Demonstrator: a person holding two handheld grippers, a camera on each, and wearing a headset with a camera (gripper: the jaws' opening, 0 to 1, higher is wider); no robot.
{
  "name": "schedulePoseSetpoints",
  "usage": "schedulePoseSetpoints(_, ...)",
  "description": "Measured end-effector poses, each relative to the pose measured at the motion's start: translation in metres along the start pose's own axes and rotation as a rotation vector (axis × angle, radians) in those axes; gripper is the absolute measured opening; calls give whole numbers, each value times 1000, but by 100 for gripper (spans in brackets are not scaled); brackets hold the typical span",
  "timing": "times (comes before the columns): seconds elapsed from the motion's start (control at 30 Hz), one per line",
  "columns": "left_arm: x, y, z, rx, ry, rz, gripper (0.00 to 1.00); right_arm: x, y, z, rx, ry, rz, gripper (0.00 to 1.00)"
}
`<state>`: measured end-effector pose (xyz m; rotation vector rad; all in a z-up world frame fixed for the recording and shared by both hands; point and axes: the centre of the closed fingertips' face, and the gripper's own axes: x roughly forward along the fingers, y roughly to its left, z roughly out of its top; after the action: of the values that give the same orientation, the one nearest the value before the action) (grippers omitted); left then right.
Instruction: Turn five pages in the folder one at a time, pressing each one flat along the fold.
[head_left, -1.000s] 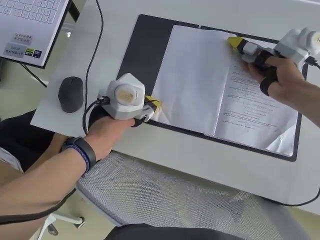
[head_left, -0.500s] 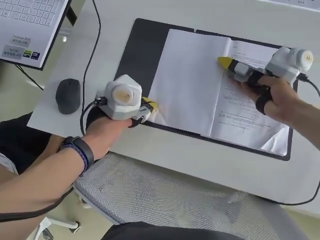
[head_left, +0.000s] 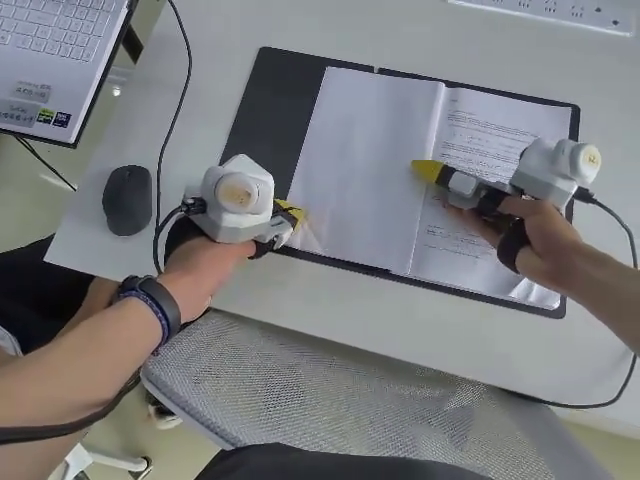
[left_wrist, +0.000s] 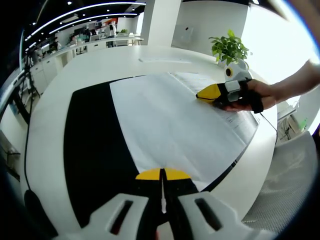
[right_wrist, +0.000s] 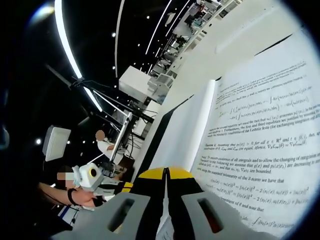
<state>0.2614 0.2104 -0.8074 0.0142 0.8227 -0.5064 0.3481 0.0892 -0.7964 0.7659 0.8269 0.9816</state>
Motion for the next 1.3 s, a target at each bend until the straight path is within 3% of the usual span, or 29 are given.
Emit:
schedulePoseSetpoints(0.2,1,1,0,-9,-7,2,0,-7,22,-32,-3,40,21,0)
schedulePoseSetpoints(0.7,4,2,-2,-6,-16,3,0,-27,54,-90,-11,134,32,0)
schedulePoseSetpoints(0.87,4,2,-2,-1,-16,5,0,-30,56,-98,-2,135,25,0)
schedulePoseSetpoints(0.97,5,1,-1,0,-18,7,0,-33,60,-108,-24,171,22,0)
schedulePoseSetpoints(1.3,4,1,-1,-9,-29,8,0,-39,46,-111,-20,181,-9,0)
